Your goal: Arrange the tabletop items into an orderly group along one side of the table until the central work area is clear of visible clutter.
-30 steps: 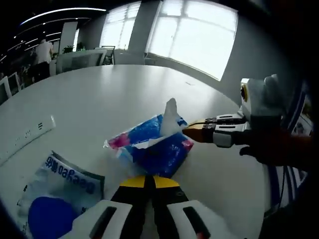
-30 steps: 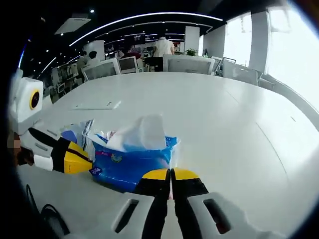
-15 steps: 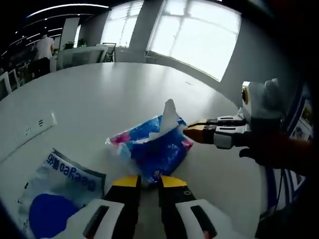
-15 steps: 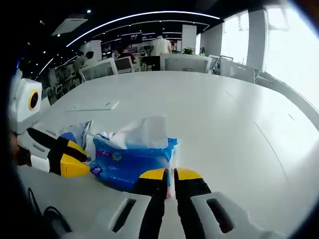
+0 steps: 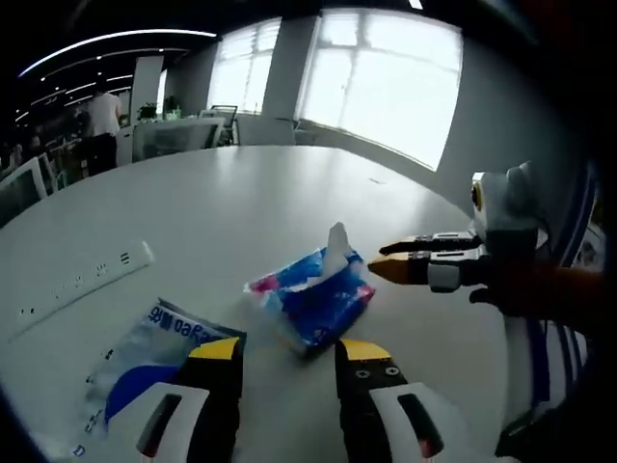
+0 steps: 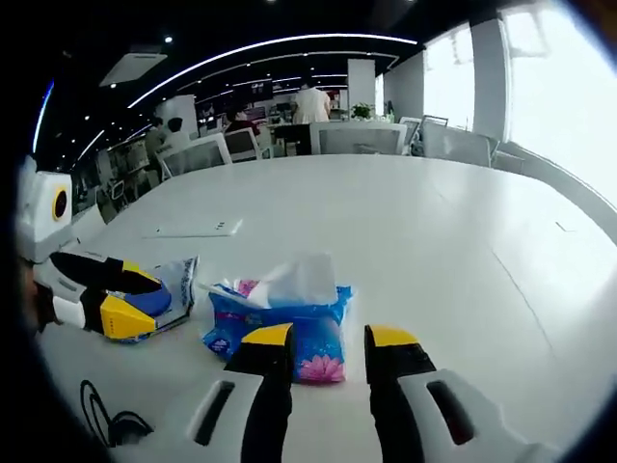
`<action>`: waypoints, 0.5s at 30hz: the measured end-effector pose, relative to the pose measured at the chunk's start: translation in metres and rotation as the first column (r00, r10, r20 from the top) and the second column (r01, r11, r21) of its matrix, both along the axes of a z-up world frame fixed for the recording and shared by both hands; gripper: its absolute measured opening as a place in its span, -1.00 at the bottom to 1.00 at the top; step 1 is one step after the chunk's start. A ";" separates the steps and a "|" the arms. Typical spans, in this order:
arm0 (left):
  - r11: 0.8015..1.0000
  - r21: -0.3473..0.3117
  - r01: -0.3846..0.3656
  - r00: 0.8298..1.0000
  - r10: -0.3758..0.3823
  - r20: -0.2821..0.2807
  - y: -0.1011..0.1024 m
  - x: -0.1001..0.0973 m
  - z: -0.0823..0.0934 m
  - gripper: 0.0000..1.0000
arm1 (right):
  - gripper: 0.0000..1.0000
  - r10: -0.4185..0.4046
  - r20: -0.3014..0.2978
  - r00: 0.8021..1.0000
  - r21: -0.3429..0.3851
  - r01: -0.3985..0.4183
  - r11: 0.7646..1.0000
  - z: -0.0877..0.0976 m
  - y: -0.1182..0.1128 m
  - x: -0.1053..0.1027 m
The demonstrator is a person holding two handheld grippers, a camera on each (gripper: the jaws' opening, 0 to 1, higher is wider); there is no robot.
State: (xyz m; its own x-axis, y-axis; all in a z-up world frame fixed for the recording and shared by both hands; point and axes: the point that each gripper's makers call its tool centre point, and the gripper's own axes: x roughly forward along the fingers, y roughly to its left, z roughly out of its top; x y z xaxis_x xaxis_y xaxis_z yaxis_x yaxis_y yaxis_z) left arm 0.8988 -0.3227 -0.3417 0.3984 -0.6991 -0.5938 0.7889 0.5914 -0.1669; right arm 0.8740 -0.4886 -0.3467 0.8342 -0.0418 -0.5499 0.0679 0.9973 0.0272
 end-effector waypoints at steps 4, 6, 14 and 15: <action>0.998 0.000 -0.068 0.998 0.068 0.008 0.024 0.002 0.010 -0.03 | -0.21 0.050 0.001 0.999 0.012 -0.050 0.999 0.007 0.015 -0.001; 0.994 0.011 -0.104 0.995 0.104 0.009 0.040 0.002 0.014 0.04 | -0.10 0.067 0.002 0.998 0.016 -0.067 0.998 0.012 0.022 -0.001; 0.981 0.037 -0.192 0.981 0.192 -0.003 0.085 -0.008 0.013 0.20 | 0.12 0.113 0.026 0.993 0.053 -0.114 0.992 0.030 0.048 0.008; 0.978 0.040 -0.203 0.979 0.203 -0.005 0.091 -0.010 0.012 0.21 | 0.13 0.127 0.027 0.992 0.058 -0.128 0.990 0.031 0.053 0.009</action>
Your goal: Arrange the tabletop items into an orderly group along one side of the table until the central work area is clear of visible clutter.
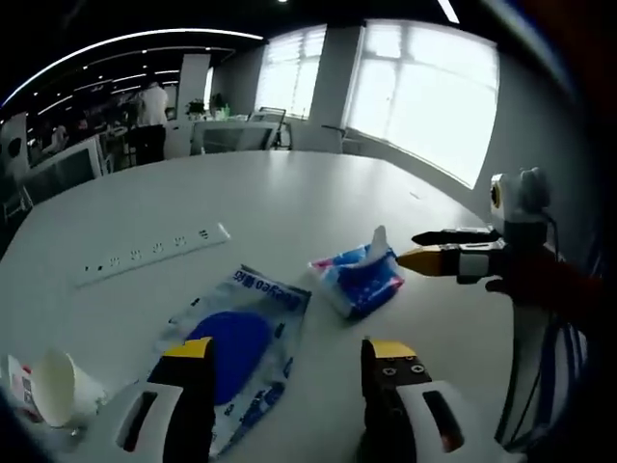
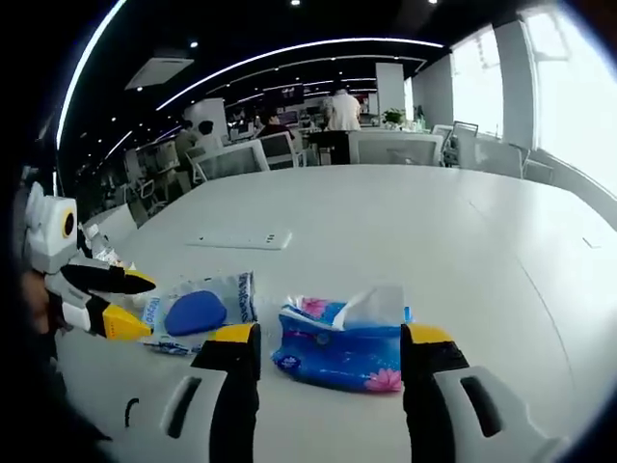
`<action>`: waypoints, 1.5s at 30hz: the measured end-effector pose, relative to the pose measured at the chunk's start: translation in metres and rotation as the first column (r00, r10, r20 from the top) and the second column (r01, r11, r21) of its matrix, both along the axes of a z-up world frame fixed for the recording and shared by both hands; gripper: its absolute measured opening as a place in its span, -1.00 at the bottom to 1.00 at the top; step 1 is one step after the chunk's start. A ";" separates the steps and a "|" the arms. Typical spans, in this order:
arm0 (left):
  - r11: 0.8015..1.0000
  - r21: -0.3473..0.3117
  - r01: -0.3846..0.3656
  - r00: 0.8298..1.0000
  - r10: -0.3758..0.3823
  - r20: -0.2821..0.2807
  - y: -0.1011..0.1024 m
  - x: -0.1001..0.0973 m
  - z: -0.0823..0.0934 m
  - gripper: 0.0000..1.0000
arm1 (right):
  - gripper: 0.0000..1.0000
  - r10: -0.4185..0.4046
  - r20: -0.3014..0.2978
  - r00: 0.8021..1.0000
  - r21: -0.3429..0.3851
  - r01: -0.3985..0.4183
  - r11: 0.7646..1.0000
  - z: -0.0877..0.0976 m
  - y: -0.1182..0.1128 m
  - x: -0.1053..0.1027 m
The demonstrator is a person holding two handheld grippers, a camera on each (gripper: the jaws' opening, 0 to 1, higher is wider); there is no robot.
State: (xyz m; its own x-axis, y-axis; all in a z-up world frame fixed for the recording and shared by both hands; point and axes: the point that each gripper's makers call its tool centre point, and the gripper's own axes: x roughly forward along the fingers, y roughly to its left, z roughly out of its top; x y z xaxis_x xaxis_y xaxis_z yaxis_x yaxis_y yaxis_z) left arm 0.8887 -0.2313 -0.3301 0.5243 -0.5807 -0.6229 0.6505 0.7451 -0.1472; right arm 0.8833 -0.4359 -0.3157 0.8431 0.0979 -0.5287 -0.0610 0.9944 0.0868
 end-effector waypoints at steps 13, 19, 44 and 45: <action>0.983 0.017 -0.185 0.982 0.186 -0.032 0.064 -0.023 -0.004 0.37 | 0.25 0.158 -0.049 0.986 0.014 -0.157 0.987 -0.007 0.056 0.010; 0.967 0.006 -0.255 0.966 0.255 -0.040 0.083 -0.027 -0.003 0.44 | 0.29 0.223 -0.079 0.972 0.032 -0.222 0.975 -0.016 0.079 0.019; 0.916 -0.020 -0.400 0.900 0.389 -0.197 0.102 -0.018 -0.048 0.21 | -0.19 0.320 -0.233 0.918 -0.016 -0.332 0.943 -0.064 0.126 0.058; 0.916 -0.018 -0.400 0.900 0.389 -0.198 0.102 -0.017 -0.050 0.21 | -0.21 0.318 -0.245 0.916 -0.029 -0.335 0.942 -0.067 0.125 0.058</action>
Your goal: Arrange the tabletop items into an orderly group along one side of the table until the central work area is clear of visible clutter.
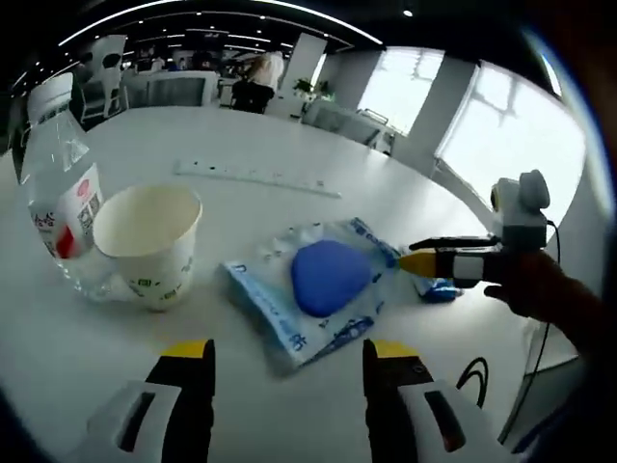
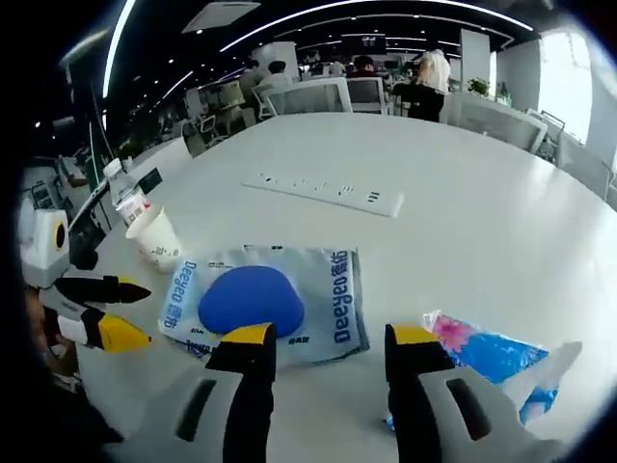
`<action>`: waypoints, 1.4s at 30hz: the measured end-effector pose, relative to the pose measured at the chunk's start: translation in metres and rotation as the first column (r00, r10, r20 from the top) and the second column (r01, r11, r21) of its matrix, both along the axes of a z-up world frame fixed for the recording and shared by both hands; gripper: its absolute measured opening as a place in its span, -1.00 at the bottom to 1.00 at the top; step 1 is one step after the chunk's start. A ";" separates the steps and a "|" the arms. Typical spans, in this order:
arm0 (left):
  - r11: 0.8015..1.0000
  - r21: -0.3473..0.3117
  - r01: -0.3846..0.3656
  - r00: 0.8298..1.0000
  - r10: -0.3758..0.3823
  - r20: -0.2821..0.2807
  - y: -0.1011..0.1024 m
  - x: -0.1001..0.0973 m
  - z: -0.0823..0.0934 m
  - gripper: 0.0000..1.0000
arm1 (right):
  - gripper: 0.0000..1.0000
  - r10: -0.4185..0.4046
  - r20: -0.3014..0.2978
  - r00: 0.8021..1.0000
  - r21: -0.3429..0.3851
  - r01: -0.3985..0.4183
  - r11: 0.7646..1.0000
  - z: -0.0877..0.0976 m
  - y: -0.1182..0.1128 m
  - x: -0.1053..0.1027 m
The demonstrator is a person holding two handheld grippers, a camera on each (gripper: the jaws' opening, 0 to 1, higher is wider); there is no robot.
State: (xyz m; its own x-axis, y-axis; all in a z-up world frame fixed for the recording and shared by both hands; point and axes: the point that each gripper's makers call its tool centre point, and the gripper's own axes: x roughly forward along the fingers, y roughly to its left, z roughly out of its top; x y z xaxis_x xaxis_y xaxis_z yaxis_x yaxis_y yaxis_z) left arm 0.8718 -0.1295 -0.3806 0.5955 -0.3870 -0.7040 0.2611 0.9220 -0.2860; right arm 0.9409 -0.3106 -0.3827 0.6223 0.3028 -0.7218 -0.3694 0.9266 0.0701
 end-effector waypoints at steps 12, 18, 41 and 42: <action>0.999 -0.042 0.006 0.999 -0.008 -0.049 -0.012 0.010 -0.024 -0.12 | -0.34 0.005 -0.063 0.998 -0.066 -0.009 0.998 -0.028 0.002 0.010; 0.999 -0.036 0.018 0.999 -0.020 -0.040 -0.018 0.014 -0.026 -0.36 | -0.39 -0.001 -0.089 0.996 -0.046 -0.004 0.999 -0.031 0.005 0.005; 0.991 0.049 0.127 0.992 -0.128 0.014 -0.016 0.022 -0.027 -0.99 | -1.00 0.020 -0.081 0.997 -0.058 -0.025 0.998 -0.018 0.005 -0.011; 0.990 0.049 0.131 0.991 -0.132 0.017 -0.017 0.020 -0.025 -0.99 | -1.00 0.019 -0.076 0.997 -0.060 -0.024 0.998 -0.016 0.005 -0.010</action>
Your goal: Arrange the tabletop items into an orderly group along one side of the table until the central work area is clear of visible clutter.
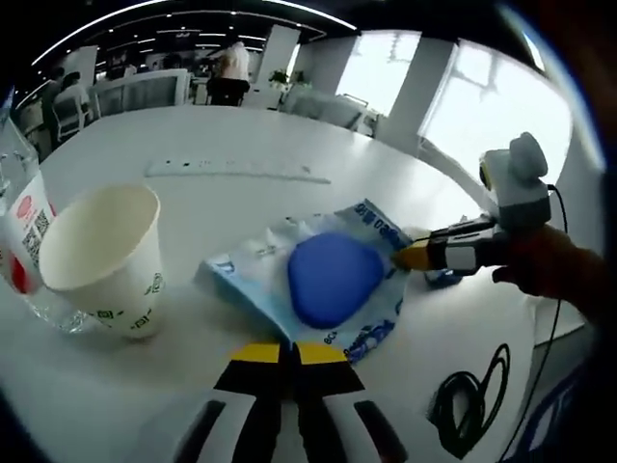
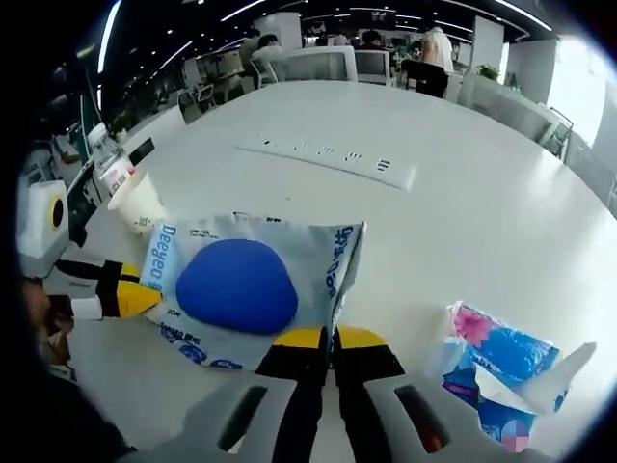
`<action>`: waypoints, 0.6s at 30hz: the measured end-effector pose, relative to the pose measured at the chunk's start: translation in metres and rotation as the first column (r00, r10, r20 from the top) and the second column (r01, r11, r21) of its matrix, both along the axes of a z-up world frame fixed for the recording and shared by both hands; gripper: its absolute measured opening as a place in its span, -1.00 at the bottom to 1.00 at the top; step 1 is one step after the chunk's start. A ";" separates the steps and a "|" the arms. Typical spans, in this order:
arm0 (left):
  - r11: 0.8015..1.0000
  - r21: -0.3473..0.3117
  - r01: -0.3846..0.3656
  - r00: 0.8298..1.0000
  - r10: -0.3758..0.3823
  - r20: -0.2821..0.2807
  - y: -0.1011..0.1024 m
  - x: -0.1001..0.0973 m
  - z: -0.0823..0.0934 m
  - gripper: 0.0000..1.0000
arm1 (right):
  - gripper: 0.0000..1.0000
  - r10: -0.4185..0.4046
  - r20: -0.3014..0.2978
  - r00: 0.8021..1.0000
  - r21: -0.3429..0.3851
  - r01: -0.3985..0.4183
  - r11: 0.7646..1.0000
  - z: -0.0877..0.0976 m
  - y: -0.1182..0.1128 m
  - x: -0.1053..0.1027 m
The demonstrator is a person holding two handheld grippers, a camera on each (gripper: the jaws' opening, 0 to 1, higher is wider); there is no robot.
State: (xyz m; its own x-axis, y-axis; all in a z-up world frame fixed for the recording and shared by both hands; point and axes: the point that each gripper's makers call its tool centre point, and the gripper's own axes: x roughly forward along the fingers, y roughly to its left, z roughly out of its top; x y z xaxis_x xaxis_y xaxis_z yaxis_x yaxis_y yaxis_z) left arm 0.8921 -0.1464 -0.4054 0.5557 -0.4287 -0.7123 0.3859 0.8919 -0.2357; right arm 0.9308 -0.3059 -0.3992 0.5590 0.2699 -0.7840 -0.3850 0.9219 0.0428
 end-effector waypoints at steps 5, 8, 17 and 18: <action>0.999 0.017 0.027 0.999 -0.028 0.042 0.001 0.002 0.012 -0.99 | -1.00 -0.019 0.032 0.999 0.011 0.018 1.000 0.016 -0.001 -0.006; 0.999 0.033 0.043 0.998 -0.045 0.054 0.002 0.001 0.015 -0.99 | -1.00 -0.026 0.040 0.999 0.014 0.025 1.000 0.015 0.000 -0.010; 0.995 0.074 0.065 0.996 -0.070 0.060 0.012 0.006 0.016 -1.00 | -1.00 -0.060 0.035 0.998 0.052 0.058 0.997 0.013 0.006 -0.027; 0.994 0.081 0.069 0.995 -0.074 0.061 0.014 0.007 0.015 -0.99 | -1.00 -0.063 0.033 0.997 0.058 0.061 0.996 0.011 0.007 -0.029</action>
State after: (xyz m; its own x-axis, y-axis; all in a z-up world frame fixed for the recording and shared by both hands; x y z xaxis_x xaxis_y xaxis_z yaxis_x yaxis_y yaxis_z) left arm 0.8994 -0.1323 -0.3899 0.5709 -0.4135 -0.7093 0.4617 0.8761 -0.1391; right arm 0.9019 -0.2989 -0.3877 0.6025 0.2777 -0.7482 -0.3293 0.9405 0.0839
